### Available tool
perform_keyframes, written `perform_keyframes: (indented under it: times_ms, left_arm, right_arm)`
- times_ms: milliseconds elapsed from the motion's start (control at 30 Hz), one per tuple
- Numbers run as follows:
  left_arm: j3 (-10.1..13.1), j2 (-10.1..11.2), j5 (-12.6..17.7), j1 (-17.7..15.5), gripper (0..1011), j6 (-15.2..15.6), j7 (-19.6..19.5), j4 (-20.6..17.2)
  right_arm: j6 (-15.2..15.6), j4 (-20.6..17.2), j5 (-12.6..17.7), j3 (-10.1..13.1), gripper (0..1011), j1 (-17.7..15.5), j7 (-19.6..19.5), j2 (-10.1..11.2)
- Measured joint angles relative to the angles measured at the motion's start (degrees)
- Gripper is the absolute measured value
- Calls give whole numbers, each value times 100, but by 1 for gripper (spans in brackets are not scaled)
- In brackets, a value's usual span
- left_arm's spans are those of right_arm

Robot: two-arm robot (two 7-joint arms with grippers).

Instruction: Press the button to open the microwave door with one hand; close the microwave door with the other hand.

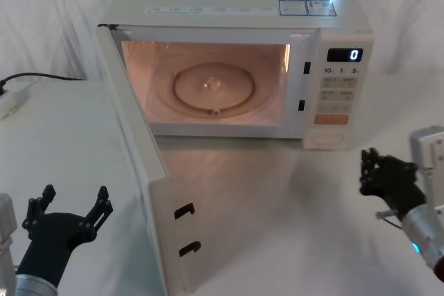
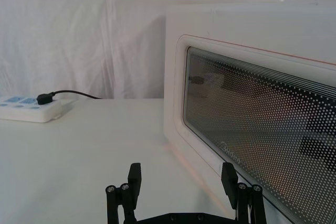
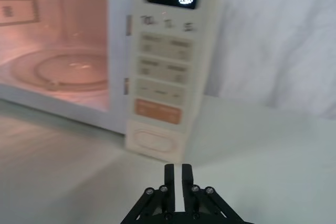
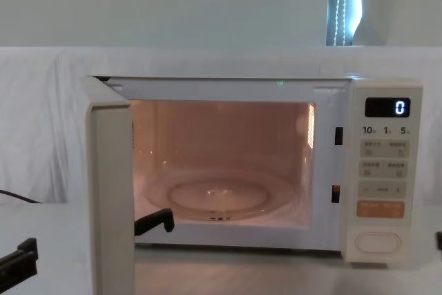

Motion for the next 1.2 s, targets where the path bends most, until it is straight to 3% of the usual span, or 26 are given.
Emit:
perform_keyframes:
  times_ms: [267,967,1200]
  left_arm:
    - [0,0,0,0,1001,0,0,0]
    - [0,0,0,0,1001,0,0,0]
    - [0,0,0,0,1001,0,0,0]
  right_arm:
    - [-191,-163,186,282,306,-224,-57,72]
    - [-354,-71,240,395,953,-299,-174,-6]
    - [-354,-68,240,394,1002,-298,-174,-5]
